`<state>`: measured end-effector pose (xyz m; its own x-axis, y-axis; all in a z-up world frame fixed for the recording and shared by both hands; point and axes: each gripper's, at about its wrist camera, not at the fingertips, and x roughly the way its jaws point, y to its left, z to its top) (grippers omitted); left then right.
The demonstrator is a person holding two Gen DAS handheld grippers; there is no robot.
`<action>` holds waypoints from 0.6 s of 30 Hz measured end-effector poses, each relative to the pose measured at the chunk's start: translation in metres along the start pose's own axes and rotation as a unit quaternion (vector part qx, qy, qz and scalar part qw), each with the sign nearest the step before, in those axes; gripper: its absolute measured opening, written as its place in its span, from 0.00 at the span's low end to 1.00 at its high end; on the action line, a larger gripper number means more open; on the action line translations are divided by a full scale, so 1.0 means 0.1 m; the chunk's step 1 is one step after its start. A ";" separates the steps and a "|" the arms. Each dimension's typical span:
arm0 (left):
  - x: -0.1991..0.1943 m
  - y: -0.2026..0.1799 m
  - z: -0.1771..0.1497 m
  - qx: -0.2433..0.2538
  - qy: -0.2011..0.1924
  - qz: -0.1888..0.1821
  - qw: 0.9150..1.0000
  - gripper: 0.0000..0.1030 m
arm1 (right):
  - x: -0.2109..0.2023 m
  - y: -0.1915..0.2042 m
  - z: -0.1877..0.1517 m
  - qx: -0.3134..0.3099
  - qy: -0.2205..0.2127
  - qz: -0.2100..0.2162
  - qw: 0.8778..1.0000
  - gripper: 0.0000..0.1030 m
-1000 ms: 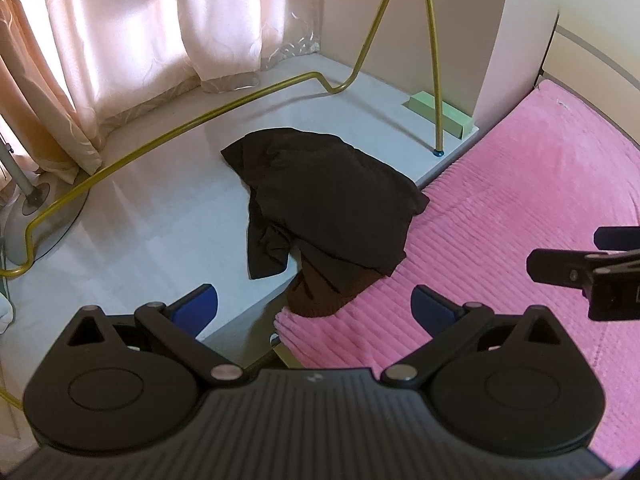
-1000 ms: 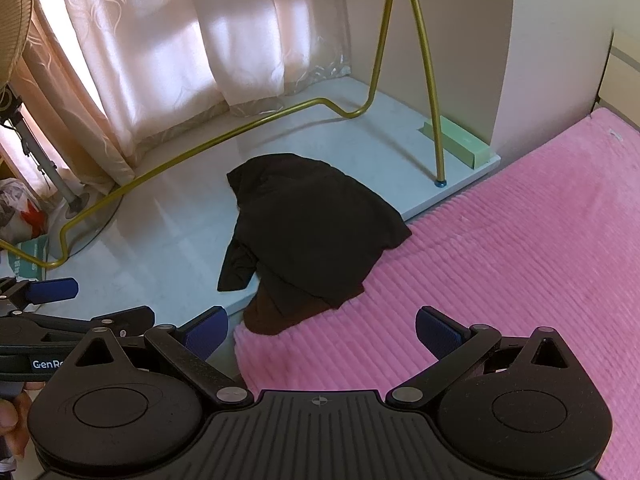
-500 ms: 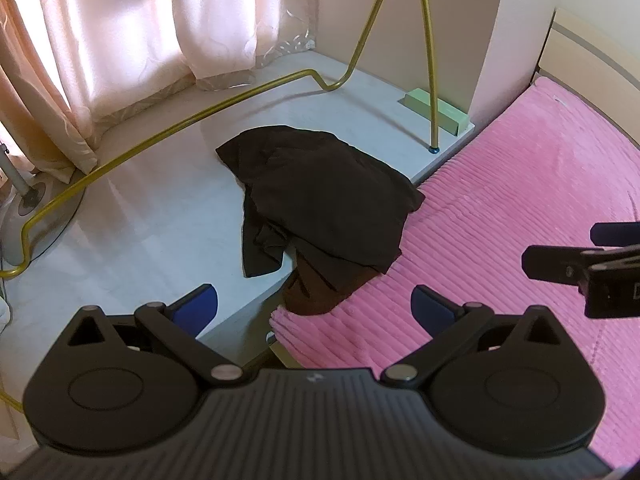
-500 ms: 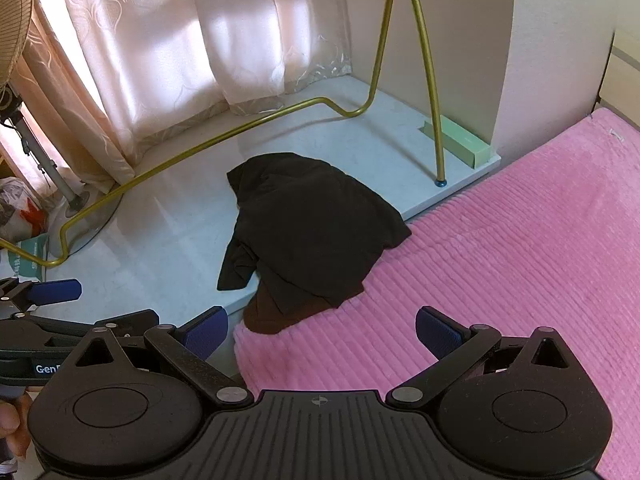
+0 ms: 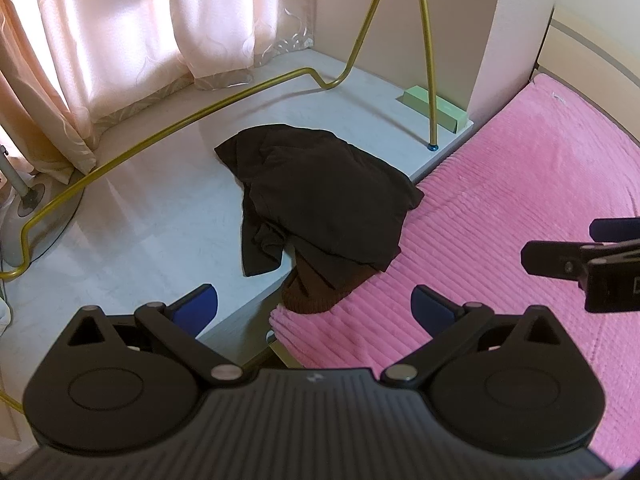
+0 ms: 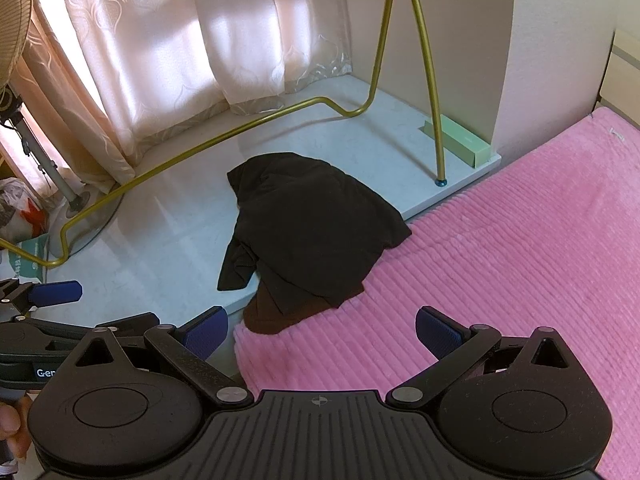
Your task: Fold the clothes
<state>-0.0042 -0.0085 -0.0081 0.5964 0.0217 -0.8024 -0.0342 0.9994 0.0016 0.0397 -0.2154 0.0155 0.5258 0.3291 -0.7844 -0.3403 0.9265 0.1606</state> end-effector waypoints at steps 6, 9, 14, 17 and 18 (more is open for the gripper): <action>-0.01 -0.02 0.00 0.002 0.000 0.003 1.000 0.99 | 0.02 -0.03 0.00 0.001 0.001 0.001 1.000 0.99; -0.01 -0.03 0.00 0.004 0.000 0.004 1.000 0.99 | 0.02 -0.04 0.00 0.002 0.002 0.002 1.000 0.99; 0.01 -0.04 -0.01 0.009 -0.001 0.011 1.000 0.99 | 0.02 -0.13 -0.02 -0.002 0.004 0.004 1.000 0.99; 0.04 -0.05 -0.01 0.012 0.001 0.021 1.000 0.99 | 0.02 -0.21 -0.06 -0.017 0.003 0.003 1.000 0.99; 0.06 -0.06 -0.01 0.011 0.004 0.025 1.000 0.99 | 0.03 -0.24 -0.08 -0.023 0.003 0.003 1.000 0.99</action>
<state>-0.0013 -0.0143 -0.0133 0.5887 0.0720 -0.8052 -0.0461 0.9974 0.0555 0.0434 -0.2386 0.0046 0.5194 0.3345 -0.7863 -0.3802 0.9146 0.1380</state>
